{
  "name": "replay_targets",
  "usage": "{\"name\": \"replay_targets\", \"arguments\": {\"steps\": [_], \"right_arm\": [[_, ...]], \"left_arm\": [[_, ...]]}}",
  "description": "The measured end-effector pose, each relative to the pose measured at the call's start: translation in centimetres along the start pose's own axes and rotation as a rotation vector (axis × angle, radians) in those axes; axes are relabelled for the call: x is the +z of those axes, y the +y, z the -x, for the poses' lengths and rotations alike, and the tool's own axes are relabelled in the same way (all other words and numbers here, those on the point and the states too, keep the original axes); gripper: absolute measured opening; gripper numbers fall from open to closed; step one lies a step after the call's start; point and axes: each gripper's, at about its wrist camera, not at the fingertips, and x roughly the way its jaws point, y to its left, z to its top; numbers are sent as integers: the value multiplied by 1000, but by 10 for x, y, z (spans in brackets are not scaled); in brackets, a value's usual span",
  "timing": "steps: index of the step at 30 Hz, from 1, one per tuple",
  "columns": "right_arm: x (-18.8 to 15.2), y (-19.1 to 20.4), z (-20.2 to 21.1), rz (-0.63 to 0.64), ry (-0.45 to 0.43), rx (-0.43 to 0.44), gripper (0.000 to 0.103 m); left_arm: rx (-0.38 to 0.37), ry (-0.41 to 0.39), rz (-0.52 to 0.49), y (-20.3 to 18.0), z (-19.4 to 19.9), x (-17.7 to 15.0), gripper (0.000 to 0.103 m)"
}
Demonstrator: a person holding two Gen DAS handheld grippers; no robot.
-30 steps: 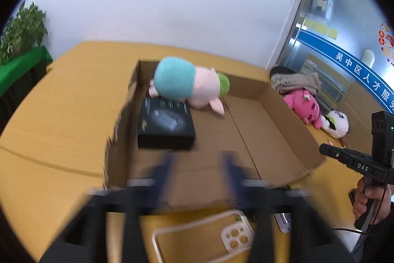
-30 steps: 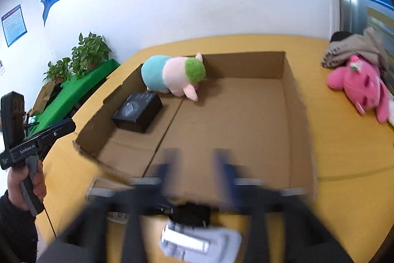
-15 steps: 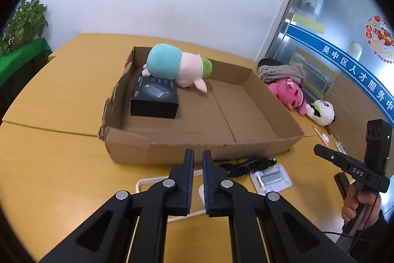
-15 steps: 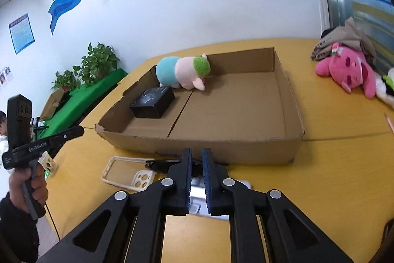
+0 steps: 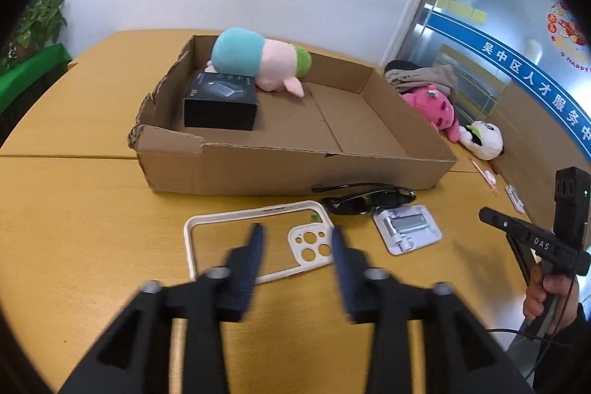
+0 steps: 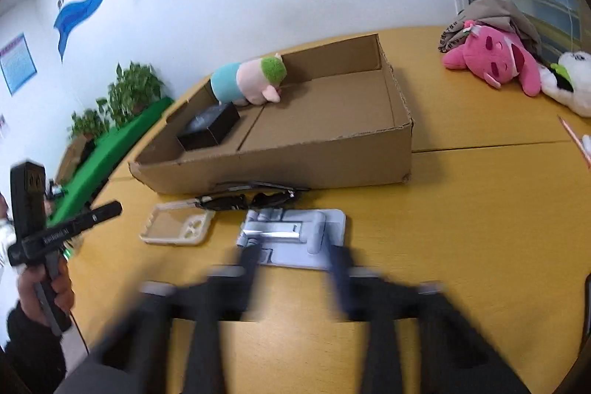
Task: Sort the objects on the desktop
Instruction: 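Withdraw the left tool and move it to the white phone case, then close the left gripper on the rim of the white phone case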
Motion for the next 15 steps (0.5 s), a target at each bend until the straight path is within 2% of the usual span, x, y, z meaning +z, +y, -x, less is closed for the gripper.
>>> {"name": "replay_targets", "arguments": {"steps": [1,2,3,4,5,6,10,14,15], "right_arm": [[-1,1,-3,4,9,-8,4],[-2,0,-5,-2,16,3,4],[-3,-1,-8,-12,23,17,11],[-4,-2,-13,-19,38,18,26],[-5,-3,-18,-29,59,13,69],[-6,-4,-23,-38,71,10,89],[-8,11,-41,-13,111,30,85],[-11,52,-66,55,159,105,85],[-13,64,-73,67,177,122,85]], "left_arm": [[-25,-20,-2,2,2,-2,38],[-40,-23,-3,3,3,-3,11],[-40,-10,1,5,2,-4,3],[-30,1,8,8,0,-5,3],[-23,8,19,11,-2,-6,3],[-18,16,31,16,-3,-8,3],[36,30,76,31,-6,-12,10],[68,53,100,46,-17,-14,41],[80,60,98,48,-20,-15,42]]}}
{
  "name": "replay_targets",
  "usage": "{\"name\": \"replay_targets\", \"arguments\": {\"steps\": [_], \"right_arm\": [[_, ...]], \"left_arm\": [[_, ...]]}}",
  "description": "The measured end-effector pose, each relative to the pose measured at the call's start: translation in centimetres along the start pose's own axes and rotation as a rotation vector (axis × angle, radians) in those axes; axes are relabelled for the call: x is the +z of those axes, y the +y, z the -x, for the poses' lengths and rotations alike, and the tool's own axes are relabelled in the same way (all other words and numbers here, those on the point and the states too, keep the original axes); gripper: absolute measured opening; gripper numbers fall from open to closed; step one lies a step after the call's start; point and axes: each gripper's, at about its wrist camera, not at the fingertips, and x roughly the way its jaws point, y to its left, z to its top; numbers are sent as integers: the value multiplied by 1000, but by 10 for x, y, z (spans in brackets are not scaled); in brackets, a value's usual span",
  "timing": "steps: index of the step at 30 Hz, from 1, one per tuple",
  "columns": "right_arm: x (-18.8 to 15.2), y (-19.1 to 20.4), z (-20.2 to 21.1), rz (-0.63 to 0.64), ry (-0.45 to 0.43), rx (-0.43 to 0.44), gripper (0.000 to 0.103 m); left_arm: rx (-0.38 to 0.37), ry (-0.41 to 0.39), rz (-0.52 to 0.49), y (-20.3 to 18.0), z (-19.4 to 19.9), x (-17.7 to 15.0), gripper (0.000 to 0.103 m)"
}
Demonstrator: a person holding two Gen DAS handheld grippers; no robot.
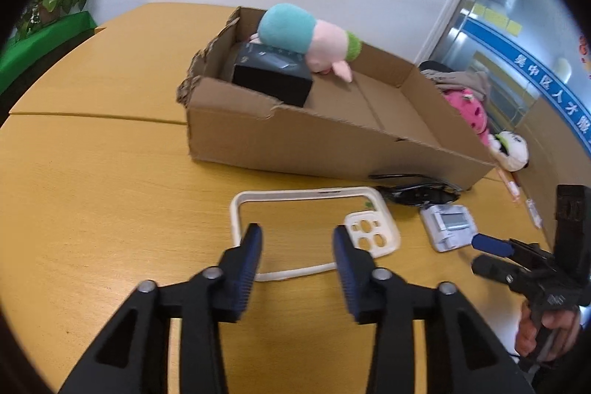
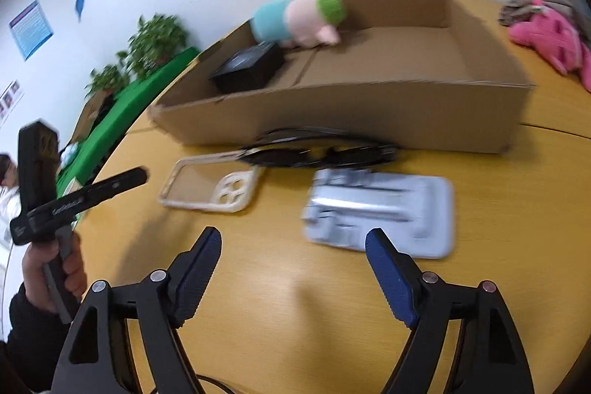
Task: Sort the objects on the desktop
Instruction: 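Close the left gripper on the rim of the white phone case, then lift the phone case with the left gripper and carry it over the box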
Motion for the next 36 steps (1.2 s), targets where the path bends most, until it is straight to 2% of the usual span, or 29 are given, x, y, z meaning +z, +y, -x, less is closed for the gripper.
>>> {"name": "replay_targets", "arguments": {"steps": [4,6,10,11,12,14,16,17,21,24,32,36], "right_arm": [[6,40,-24,57,16,50,84],[12,52,-35,64,-5,42,84],[20,53,-62,-2,-14,-18,83],[21,52,-69,-7,-4,-30,78],[21,53,-79,-4,10,-42,72],[22,55,-88,11,10,-62,67],[25,57,-93,32,-7,-121,56],[26,58,-94,37,-11,-132,44],[22,63,-94,83,-9,-203,20],[18,57,-88,57,-6,-201,11],[0,55,-70,43,-26,-163,11],[-3,52,-57,34,-38,-129,11]], "left_arm": [[10,58,32,17,-23,-3,42],[18,83,32,23,-32,-4,42],[24,71,-6,25,-32,0,39],[24,72,-2,27,-31,1,31],[27,73,1,29,-32,0,19],[29,77,11,35,-31,0,7],[4,77,18,39,-32,-1,7],[4,77,15,40,-30,-1,7],[28,73,-2,37,-28,-5,7],[20,71,3,36,-25,-9,6],[13,72,4,27,-12,-23,6],[16,22,-8,16,4,-21,6]]}}
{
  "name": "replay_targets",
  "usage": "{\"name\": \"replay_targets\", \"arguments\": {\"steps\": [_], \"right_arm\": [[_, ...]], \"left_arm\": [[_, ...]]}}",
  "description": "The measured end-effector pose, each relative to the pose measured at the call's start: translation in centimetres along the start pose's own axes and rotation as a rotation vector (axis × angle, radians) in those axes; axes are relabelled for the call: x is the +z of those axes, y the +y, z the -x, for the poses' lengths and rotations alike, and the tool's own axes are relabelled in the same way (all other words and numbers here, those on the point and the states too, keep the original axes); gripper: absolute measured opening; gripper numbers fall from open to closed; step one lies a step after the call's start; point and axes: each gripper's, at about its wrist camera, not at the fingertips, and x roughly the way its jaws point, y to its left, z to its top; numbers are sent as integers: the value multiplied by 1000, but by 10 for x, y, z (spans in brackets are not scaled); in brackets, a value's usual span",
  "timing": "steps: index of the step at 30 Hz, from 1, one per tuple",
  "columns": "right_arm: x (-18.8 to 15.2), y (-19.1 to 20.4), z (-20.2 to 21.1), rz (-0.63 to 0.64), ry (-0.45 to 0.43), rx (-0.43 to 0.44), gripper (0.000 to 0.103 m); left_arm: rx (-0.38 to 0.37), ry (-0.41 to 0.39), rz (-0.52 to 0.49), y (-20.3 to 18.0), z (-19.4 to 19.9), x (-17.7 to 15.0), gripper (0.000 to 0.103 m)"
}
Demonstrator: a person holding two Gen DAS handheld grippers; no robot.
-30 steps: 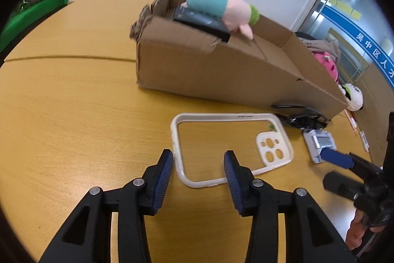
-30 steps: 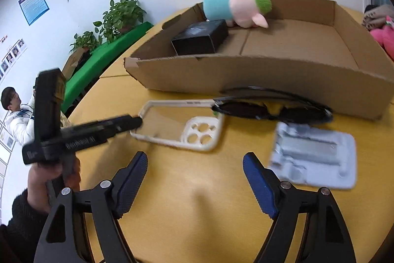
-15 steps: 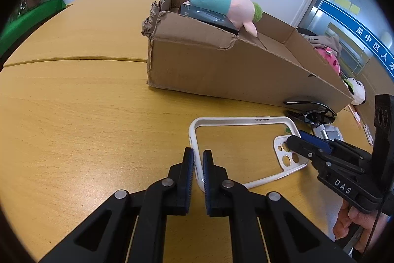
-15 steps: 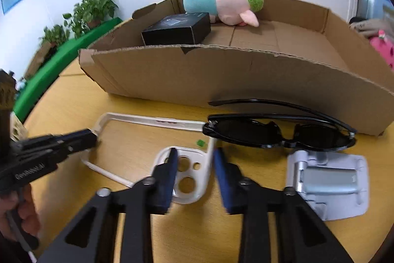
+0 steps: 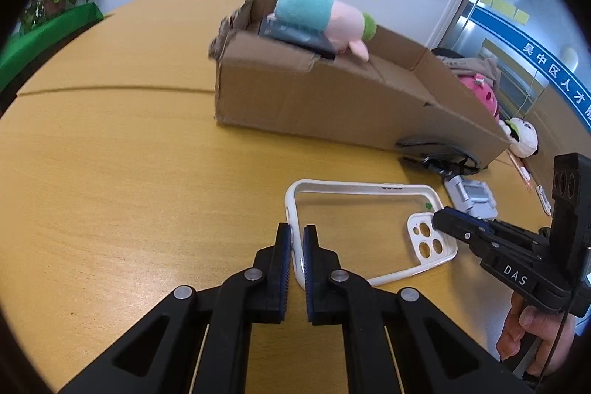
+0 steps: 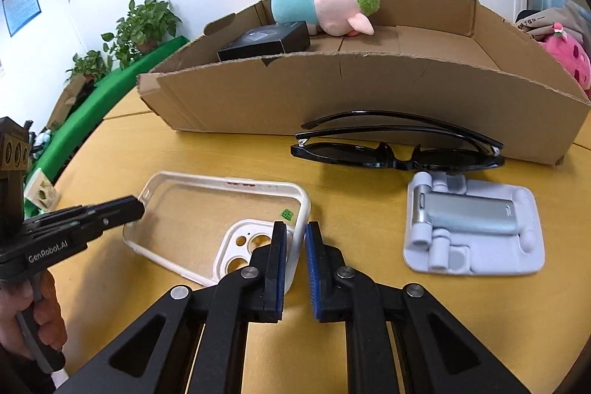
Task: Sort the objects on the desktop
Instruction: 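Lift the phone case with the left gripper and carry it over the box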
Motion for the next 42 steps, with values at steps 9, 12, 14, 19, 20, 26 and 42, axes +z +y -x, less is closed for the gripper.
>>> {"name": "replay_targets", "arguments": {"steps": [9,12,14,19,20,26,42], "right_arm": [[27,-5,66,-2,-159,5,11],[37,-5,88,7,-213,-4,11],[43,-5,98,14,-237,-14,11],[57,-9,116,12,-278,-24,11],[60,-10,118,12,-284,-25,11],[79,-10,131,20,-321,-38,11],[153,-11,93,36,-306,-61,11]], "left_arm": [[-31,-90,-74,-38,30,28,6],[-37,-117,-95,-50,36,39,6],[-39,-139,-107,-58,42,47,5],[-46,-182,-137,-71,58,67,5],[-46,-191,-144,-74,61,71,5],[-61,-214,-164,-82,68,96,5],[-62,-212,-170,-62,38,169,5]]}}
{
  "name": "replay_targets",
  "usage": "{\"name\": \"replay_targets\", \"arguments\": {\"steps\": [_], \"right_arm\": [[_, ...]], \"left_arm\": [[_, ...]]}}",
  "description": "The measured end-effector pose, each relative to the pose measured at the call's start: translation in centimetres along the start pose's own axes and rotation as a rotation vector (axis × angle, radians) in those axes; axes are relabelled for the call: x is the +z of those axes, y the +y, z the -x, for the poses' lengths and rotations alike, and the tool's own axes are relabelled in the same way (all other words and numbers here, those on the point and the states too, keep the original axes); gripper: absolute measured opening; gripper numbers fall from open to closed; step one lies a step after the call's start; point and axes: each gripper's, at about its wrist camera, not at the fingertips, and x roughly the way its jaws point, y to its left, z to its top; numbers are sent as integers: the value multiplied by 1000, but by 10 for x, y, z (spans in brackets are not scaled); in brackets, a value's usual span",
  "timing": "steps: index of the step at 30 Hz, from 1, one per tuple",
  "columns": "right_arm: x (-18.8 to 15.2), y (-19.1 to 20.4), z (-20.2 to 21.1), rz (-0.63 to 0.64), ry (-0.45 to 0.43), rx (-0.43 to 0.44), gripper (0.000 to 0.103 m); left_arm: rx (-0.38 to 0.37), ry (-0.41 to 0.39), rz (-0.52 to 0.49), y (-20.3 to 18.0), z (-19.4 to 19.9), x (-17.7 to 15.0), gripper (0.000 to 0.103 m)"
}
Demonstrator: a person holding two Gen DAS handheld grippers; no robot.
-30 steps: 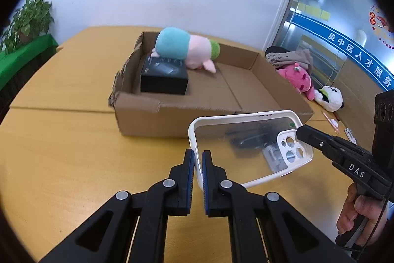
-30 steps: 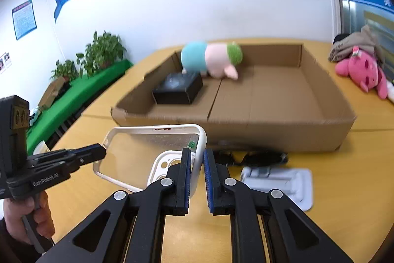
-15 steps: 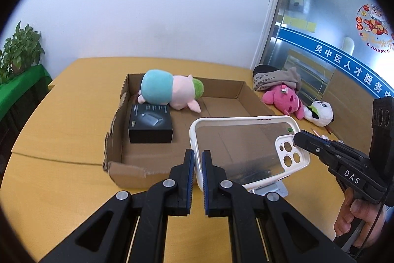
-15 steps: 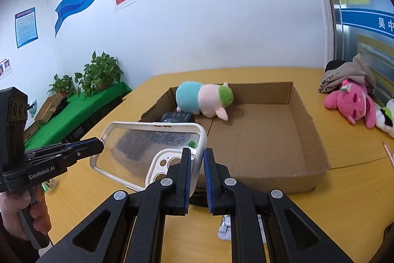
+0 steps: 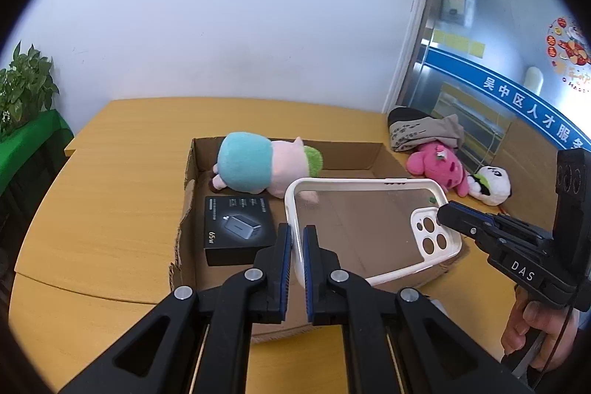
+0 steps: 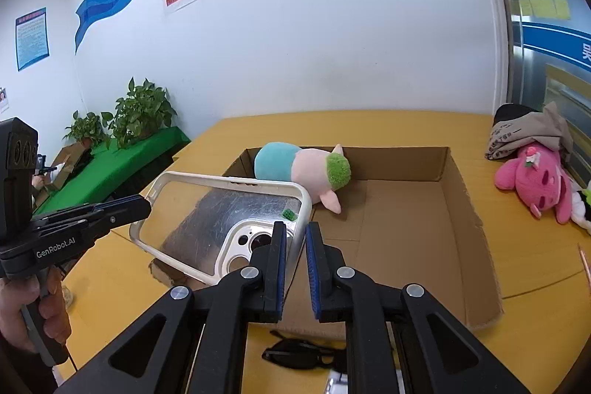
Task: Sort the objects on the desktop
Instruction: 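Lift the phone case with the left gripper and carry it over the box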
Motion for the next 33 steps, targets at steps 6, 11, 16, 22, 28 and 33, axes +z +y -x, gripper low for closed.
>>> {"name": "replay_targets", "arguments": {"steps": [6,11,16,22,28,33], "right_arm": [[0,-1,-55,-16,68,15,11],[-17,-1,-101,-37,148,31,10],[-37,-4,-134,-66,231,44,10],[-54,-1,-158,-70,315,46,10],[-63,-3,-167,-100,350,96,14],[-58,-4,-141,-85,280,95,75]], "left_arm": [[30,78,42,32,-40,-9,5],[64,157,72,55,-68,-24,5],[93,227,73,63,-85,-38,5],[142,298,76,69,-99,-48,6],[172,327,73,71,-98,-54,7],[188,274,57,61,-76,-52,30]]}}
